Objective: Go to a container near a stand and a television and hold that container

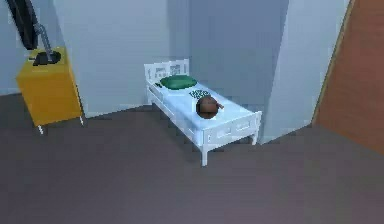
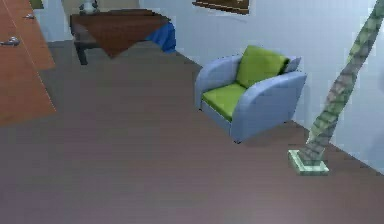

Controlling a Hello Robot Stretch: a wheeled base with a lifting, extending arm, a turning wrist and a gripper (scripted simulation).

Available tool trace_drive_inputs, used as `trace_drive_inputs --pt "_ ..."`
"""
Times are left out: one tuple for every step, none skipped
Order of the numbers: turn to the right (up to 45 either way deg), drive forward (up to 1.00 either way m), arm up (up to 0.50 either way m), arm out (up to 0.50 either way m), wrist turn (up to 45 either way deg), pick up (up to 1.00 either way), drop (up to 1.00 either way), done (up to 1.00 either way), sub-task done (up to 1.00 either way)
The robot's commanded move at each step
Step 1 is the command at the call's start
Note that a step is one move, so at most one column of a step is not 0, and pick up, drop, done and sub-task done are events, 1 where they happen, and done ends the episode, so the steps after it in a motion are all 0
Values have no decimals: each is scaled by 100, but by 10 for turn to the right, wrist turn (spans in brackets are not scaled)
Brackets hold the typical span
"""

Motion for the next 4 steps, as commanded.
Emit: trace_drive_inputs --pt "-300 0 0 0 0 0 0 0 0" --pt "0 100 0 0 0 0 0 0 0" --pt "0 100 0 0 0 0 0 0 0" --pt "-30 0 0 0 0 0 0 0 0"
